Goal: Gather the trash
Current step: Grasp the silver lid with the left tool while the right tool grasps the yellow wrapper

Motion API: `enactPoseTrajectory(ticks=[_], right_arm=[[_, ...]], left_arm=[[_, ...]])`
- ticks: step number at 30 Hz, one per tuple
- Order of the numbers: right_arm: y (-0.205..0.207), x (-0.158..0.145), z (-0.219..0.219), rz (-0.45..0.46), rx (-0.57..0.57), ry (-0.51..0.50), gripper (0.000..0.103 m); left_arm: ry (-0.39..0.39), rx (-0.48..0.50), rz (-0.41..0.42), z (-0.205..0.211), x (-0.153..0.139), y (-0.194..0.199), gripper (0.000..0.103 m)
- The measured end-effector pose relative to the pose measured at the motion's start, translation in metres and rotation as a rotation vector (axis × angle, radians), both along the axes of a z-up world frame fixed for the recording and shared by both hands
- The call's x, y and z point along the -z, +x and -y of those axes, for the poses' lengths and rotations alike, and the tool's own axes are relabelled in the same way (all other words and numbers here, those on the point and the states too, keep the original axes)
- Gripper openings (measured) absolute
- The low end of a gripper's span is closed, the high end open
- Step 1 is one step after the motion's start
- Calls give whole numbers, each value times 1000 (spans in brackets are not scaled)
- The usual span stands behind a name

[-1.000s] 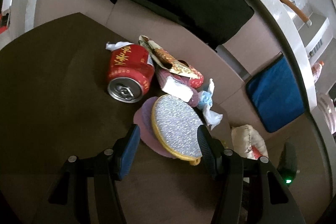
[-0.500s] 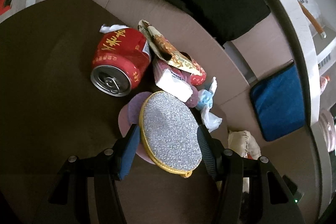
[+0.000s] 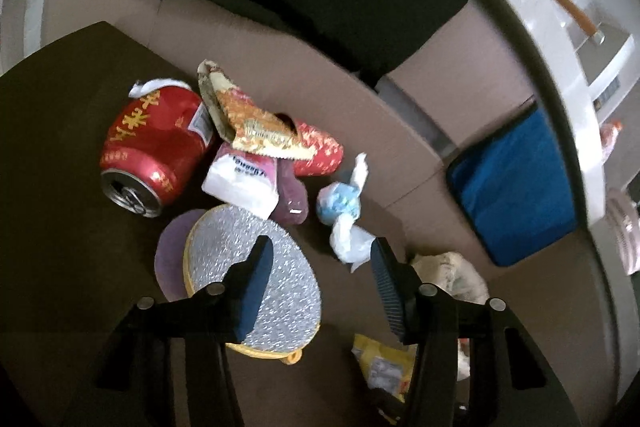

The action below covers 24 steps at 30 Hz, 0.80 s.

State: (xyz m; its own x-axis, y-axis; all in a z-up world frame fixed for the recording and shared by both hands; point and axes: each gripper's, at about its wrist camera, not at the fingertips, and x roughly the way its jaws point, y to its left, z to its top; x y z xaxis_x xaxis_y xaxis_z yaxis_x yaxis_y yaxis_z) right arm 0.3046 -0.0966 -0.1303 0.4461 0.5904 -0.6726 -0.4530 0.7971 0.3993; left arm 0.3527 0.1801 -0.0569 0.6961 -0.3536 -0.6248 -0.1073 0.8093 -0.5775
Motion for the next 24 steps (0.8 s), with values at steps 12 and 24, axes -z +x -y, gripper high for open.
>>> enactPoseTrajectory(ticks=[12,24], right_arm=[[-5,3,9,23,6,8,13],[-6,5,11,23,12,13,14]], left_arm=[[-16,-47,40,-41,11,-50,47],[-177,-28,-54,-30,29,-25,47]])
